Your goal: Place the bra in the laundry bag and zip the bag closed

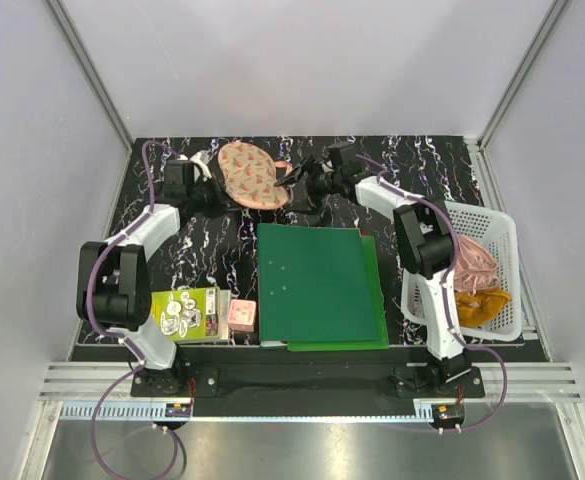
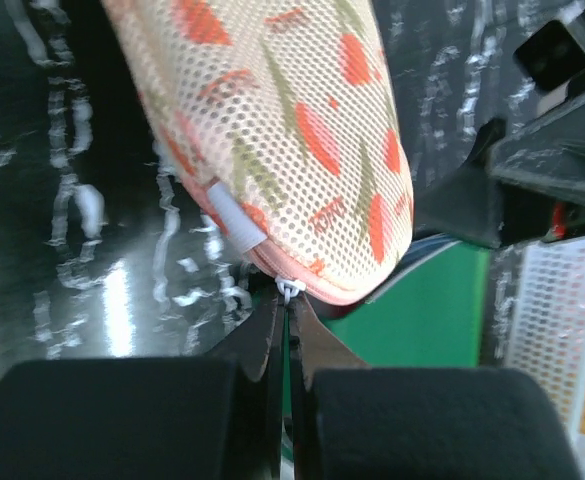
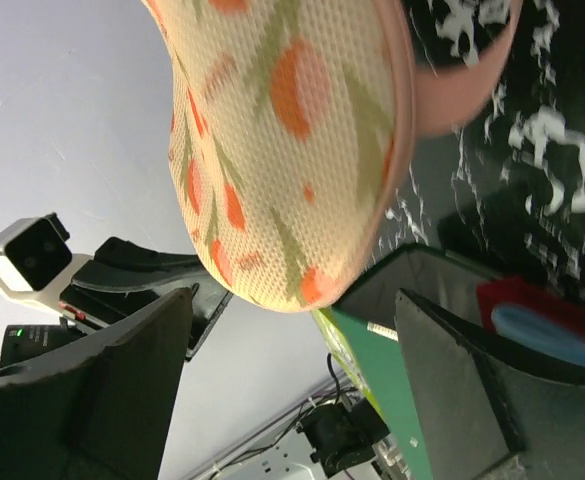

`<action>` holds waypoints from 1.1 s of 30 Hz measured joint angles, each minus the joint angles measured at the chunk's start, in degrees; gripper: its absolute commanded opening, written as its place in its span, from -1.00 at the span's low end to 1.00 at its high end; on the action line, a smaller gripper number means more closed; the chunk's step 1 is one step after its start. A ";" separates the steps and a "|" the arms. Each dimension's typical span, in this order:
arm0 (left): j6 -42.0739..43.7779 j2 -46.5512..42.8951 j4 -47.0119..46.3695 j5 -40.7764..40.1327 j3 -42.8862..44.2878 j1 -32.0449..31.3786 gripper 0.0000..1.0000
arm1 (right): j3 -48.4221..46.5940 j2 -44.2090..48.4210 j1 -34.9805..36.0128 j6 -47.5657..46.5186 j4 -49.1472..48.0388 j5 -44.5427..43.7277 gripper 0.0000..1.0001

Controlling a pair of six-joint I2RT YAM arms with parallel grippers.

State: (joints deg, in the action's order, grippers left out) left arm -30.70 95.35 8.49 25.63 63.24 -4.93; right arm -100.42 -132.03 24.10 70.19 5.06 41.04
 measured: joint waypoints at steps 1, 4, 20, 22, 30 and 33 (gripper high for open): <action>-1.03 0.00 -0.68 0.22 0.00 -0.55 -1.00 | 0.83 1.20 0.13 -0.09 0.98 -0.74 0.81; -4.04 0.07 -2.60 0.85 0.39 -3.28 -1.00 | 2.10 4.76 0.81 -0.04 3.74 -2.60 0.82; -5.01 5.42 0.44 1.90 8.17 -7.19 -1.00 | -5.49 0.66 2.34 4.24 3.87 -5.90 -0.94; -3.23 6.45 4.63 0.17 10.27 -6.78 -1.00 | -5.64 -0.09 2.03 4.22 3.87 -5.03 -0.94; 3.80 10.99 18.25 -6.03 18.82 -6.19 -0.58 | -7.02 -3.74 1.79 3.06 3.43 -0.59 0.07; 7.39 12.17 24.24 -14.14 22.84 -6.03 -0.18 | -7.65 -3.78 0.92 0.07 5.46 -0.59 0.49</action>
State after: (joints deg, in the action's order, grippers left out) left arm -23.31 107.53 32.73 11.49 86.08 -10.96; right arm -108.07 -135.81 25.02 70.26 10.52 40.45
